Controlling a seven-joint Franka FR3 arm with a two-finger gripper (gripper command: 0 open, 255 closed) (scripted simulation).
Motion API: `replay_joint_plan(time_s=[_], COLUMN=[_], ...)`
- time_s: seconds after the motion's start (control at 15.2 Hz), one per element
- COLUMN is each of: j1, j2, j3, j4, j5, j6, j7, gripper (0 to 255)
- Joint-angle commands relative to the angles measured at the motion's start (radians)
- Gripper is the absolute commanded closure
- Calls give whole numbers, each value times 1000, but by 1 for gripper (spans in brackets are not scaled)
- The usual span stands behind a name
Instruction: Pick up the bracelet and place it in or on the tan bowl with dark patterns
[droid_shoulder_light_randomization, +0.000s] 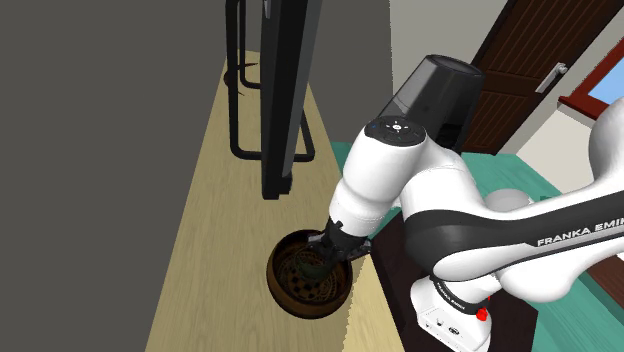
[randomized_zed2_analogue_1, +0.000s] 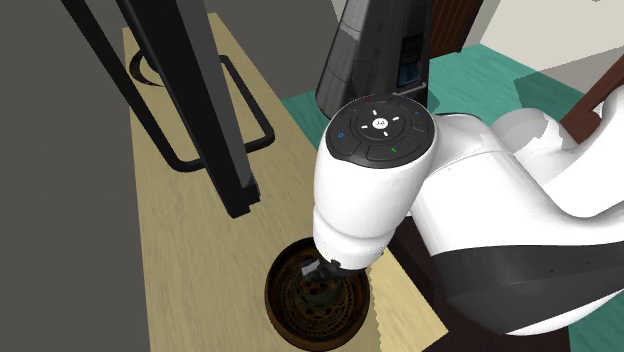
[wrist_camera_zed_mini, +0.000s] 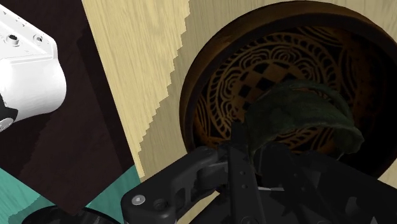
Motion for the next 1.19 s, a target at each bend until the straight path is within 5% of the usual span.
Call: replay_joint_plan(time_s=[0.0,0.07,0.4,0.66,1.12], j1=[0,0,0,6,6], j2=[0,0,0,-77,-77], j3=[0,0,0,-34,-34], j4=[0,0,0,82,82], j5=[0,0,0,-10,-10], j6=[0,0,0,-157,-157], j7=[0,0,0,-5,-5], gripper=[255,0,0,0,0])
